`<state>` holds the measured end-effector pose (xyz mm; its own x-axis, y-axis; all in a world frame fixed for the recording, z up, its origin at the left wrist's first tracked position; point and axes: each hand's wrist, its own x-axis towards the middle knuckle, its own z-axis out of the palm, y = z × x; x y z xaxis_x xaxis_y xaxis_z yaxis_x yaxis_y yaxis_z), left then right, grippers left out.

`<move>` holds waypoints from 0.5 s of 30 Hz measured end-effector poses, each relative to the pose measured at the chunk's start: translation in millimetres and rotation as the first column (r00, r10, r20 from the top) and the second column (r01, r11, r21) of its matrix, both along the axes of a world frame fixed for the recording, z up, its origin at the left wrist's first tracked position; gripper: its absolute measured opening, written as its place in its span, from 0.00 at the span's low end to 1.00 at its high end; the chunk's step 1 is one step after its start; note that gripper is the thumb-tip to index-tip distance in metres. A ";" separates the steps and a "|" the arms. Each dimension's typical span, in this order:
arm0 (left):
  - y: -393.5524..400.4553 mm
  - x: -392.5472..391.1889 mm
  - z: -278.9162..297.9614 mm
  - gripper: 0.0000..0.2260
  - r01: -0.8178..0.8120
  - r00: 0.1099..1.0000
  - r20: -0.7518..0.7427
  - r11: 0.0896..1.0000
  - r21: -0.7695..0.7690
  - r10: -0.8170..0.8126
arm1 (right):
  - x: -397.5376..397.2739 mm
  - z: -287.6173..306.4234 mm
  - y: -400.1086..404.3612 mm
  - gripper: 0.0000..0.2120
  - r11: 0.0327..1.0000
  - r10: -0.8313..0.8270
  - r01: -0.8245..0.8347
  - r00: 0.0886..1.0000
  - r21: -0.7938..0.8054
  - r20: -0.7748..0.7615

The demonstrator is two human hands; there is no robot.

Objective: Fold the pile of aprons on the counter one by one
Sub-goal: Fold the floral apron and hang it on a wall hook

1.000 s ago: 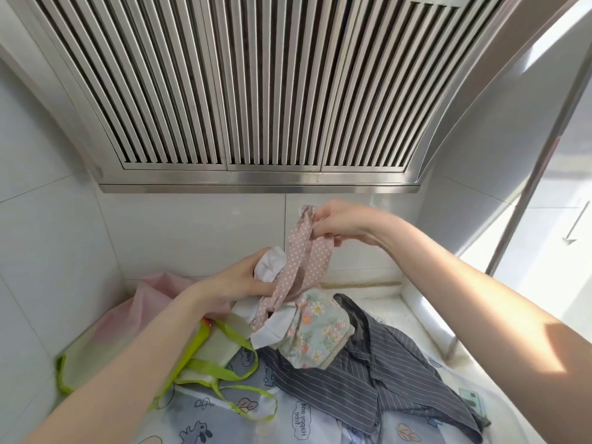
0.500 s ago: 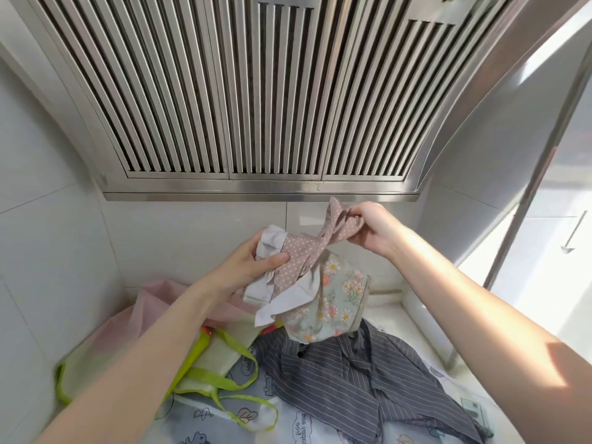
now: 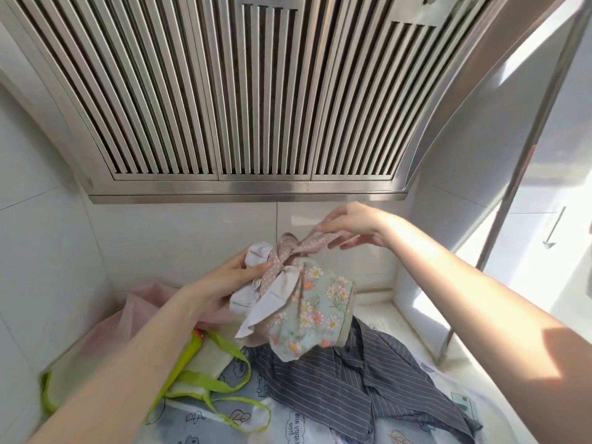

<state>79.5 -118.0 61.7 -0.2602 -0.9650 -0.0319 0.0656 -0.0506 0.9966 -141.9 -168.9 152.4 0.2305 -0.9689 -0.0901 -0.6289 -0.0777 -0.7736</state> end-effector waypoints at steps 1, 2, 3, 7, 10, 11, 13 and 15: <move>-2.5 3.7 -4.4 0.07 -0.061 0.997 -0.047 0.998 0.016 0.062 | -2.7 -0.3 0.4 0.13 0.998 -0.005 0.005 1.000 -0.055 0.001; -4.0 6.6 -8.2 0.06 -0.130 0.988 -0.077 0.991 0.024 0.132 | -1.4 0.3 2.3 0.13 0.984 -0.035 0.040 0.999 -0.172 0.029; -7.3 8.7 -13.0 0.05 -0.198 0.976 -0.093 0.980 0.017 0.198 | 3.5 1.4 7.2 0.12 0.957 -0.053 0.067 0.997 -0.282 0.056; -15.7 -1.2 -18.3 0.05 -0.374 0.908 -0.193 0.927 0.026 0.372 | 43.3 -18.7 34.9 0.19 0.965 0.132 -0.169 0.974 -0.203 -0.182; -16.2 -14.0 -14.4 0.04 -0.405 0.899 -0.194 0.914 -0.020 0.394 | 61.5 -42.0 36.8 0.19 0.959 0.061 -0.118 0.974 -0.256 -0.219; -16.6 -14.8 -14.8 0.03 -0.432 0.891 -0.180 0.900 -0.056 0.417 | 65.7 -47.2 35.5 0.20 0.954 0.034 -0.090 0.980 -0.287 -0.197; -16.7 -17.4 -17.6 0.04 -0.478 0.875 -0.151 0.871 -0.115 0.461 | 72.5 -54.8 39.0 0.18 0.922 0.010 -0.074 0.986 -0.379 -0.166; -17.0 -21.9 -17.8 0.05 -0.515 0.856 -0.163 0.840 -0.171 0.491 | 79.8 -57.5 44.8 0.18 0.874 -0.001 -0.089 0.983 -0.478 -0.185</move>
